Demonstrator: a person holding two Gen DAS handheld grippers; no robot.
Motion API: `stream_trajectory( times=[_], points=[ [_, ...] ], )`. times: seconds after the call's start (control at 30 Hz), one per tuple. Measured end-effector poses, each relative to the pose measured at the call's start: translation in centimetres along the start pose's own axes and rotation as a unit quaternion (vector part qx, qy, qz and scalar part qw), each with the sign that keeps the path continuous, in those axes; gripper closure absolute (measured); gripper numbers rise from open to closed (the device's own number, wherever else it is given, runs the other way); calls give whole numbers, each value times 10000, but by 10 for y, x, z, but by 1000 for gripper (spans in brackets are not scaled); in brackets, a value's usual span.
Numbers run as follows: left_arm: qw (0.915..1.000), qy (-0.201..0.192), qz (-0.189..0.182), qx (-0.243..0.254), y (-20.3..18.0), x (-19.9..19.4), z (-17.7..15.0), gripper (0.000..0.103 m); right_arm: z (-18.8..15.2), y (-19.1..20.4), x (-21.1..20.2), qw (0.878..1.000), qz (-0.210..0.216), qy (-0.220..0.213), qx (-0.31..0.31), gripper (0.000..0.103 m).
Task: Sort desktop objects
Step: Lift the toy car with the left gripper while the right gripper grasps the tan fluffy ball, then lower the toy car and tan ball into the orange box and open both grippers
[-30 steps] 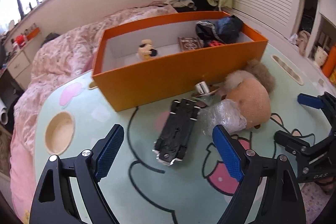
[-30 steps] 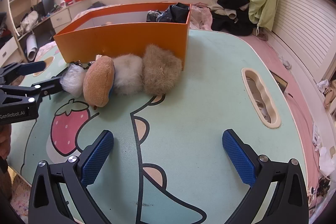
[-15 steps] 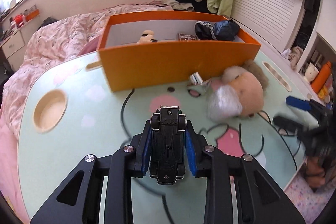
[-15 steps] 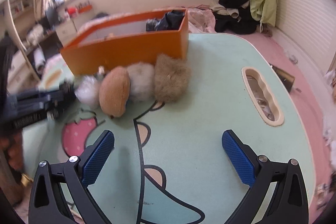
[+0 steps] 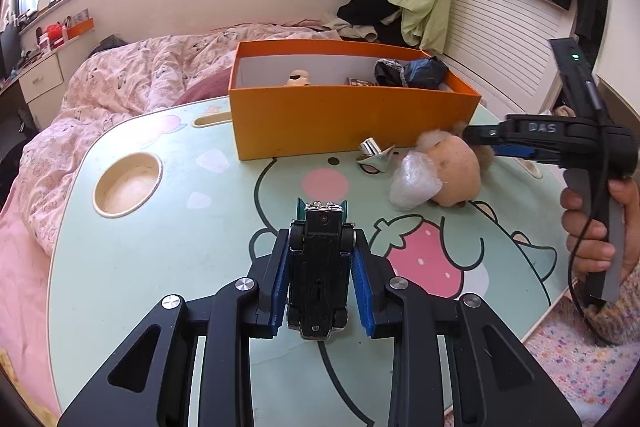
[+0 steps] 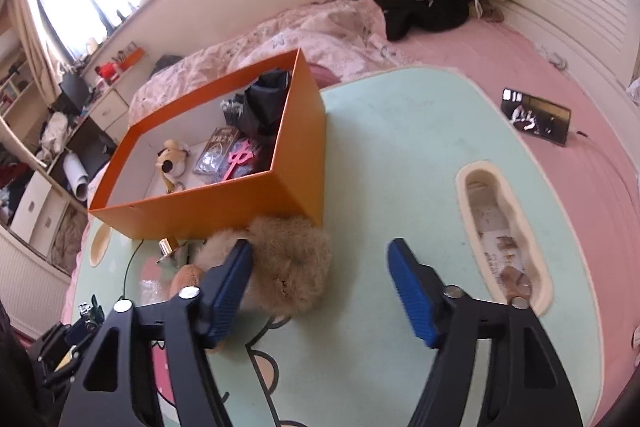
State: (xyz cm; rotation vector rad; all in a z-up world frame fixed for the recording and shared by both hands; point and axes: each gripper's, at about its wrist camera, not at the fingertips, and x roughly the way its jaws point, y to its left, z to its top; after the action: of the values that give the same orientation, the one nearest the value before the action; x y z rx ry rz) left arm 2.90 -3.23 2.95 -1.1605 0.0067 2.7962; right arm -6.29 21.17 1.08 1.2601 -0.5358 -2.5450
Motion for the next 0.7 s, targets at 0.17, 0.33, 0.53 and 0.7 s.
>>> stream_trajectory(
  times=[0.17, 0.33, 0.53, 0.7],
  points=[
    [10000, -8, -16, -32, 0, -1, -3, 73, -13, 3, -5, 9995, -193, -125, -197, 72],
    [9999, -80, -72, -131, 4, -5, 2, 73, -17, 2, -30, 9980, -285, -492, -262, 72],
    [9992, -348, -121, -159, 8, -11, 42, 73, 5, 20, -49, 9970, 80, -657, -411, 72],
    [9985, -437, -293, -143, 6, 2, 98, 73, 37, 51, -46, 9945, 141, -778, -683, 72]
  ],
)
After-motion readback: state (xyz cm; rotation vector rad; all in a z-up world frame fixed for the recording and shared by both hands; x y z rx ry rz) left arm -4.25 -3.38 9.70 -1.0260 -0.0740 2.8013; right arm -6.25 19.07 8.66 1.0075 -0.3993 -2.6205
